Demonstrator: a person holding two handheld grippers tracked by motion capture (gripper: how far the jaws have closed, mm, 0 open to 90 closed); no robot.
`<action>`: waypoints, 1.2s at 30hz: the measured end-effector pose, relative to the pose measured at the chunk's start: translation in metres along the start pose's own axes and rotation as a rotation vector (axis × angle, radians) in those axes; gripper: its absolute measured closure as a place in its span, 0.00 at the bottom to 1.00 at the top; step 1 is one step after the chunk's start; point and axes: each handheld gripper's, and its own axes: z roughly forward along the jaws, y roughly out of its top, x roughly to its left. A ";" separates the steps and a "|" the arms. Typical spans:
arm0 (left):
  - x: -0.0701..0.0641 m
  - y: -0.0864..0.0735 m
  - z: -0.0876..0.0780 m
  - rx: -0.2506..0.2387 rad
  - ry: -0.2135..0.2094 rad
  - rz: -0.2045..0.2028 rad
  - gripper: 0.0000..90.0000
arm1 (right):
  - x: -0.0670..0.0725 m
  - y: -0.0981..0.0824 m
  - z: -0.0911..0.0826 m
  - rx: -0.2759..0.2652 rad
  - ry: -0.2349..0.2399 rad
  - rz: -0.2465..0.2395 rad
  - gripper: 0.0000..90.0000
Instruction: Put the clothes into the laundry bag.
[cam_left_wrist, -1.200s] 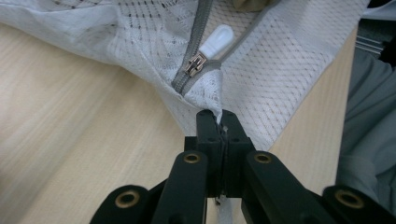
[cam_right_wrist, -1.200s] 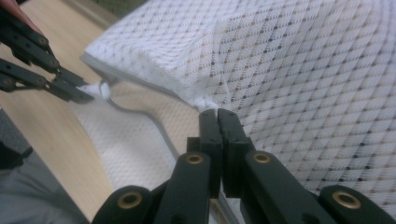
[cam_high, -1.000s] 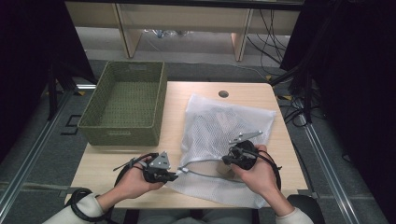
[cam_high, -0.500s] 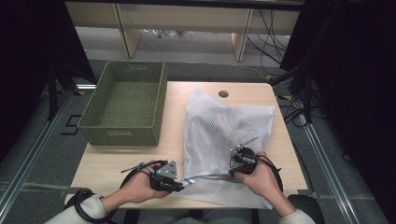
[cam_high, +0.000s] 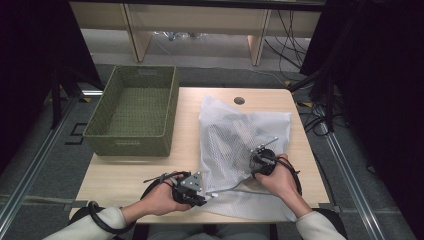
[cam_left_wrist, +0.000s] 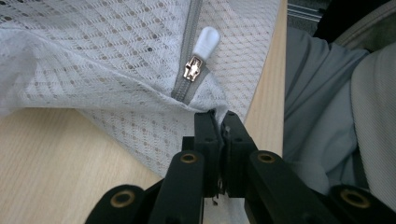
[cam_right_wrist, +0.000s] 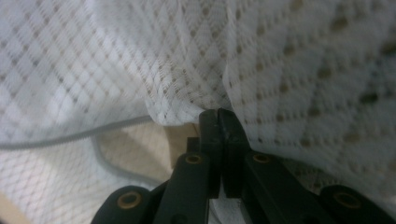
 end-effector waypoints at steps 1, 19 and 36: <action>0.000 0.001 0.001 -0.002 -0.002 0.000 0.96 | -0.001 0.003 0.000 -0.003 -0.011 0.005 1.00; 0.031 0.017 0.010 -0.090 0.122 -0.117 0.95 | -0.007 0.063 0.019 -0.125 -0.047 -0.054 1.00; 0.032 -0.013 -0.040 -0.177 0.188 -0.202 0.72 | 0.013 0.009 -0.009 -0.036 0.041 -0.149 1.00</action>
